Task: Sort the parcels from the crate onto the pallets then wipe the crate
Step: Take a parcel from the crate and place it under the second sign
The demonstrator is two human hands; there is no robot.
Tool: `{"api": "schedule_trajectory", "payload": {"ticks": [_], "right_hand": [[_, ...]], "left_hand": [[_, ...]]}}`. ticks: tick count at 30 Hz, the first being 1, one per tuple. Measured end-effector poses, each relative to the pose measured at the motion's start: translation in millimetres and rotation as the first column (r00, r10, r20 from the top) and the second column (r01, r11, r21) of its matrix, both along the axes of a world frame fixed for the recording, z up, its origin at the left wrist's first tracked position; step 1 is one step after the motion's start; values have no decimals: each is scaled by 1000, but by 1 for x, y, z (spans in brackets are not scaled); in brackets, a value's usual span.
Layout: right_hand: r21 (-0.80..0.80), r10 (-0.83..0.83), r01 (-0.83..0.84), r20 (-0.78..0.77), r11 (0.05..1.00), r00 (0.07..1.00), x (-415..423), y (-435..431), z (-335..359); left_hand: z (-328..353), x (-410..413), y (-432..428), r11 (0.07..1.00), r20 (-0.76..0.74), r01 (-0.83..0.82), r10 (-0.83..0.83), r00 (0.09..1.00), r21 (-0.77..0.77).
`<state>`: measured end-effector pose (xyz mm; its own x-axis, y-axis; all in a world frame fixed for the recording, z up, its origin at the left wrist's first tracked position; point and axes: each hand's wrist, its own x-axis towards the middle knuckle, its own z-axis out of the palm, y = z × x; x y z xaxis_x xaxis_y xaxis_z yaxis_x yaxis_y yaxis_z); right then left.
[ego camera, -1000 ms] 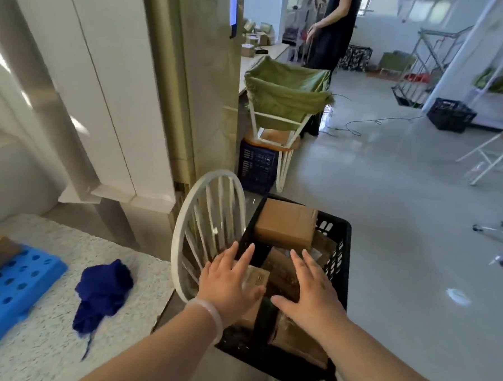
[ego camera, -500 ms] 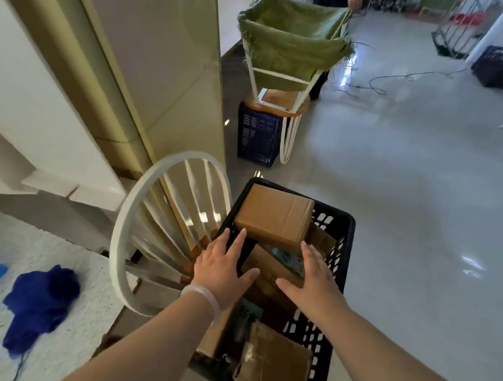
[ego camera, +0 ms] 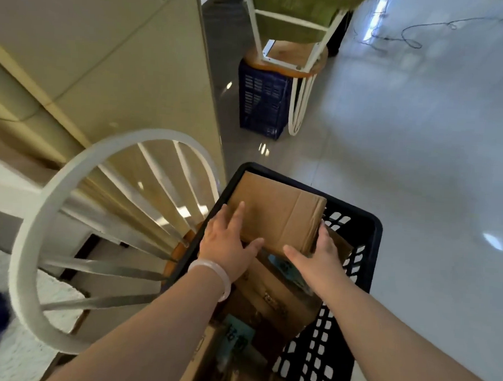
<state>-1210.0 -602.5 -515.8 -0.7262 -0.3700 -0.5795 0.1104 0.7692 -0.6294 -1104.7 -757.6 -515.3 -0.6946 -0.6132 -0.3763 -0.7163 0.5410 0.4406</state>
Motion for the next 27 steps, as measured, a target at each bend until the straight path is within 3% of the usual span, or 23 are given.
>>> {"api": "schedule_trajectory", "payload": {"ticks": [7, 15, 21, 27], "right_hand": [[-92, -128, 140, 125, 986, 984, -11, -8, -19], [-108, -106, 116, 94, 987, 990, -4, 11, -16], [-118, -122, 132, 91, 984, 988, 0, 13, -14], [-177, -242, 246, 49, 953, 969, 20, 19, 4]], "left_hand": [[-19, -17, 1, 1000, 52, -11, 12, 999, -24], [-14, -8, 1, 998, -26, -39, 40, 999, 44], [-6, -9, -1, 967, -82, -186, 202, 976, 172], [15, 6, 12, 959, -72, -215, 231, 970, 182]]}}
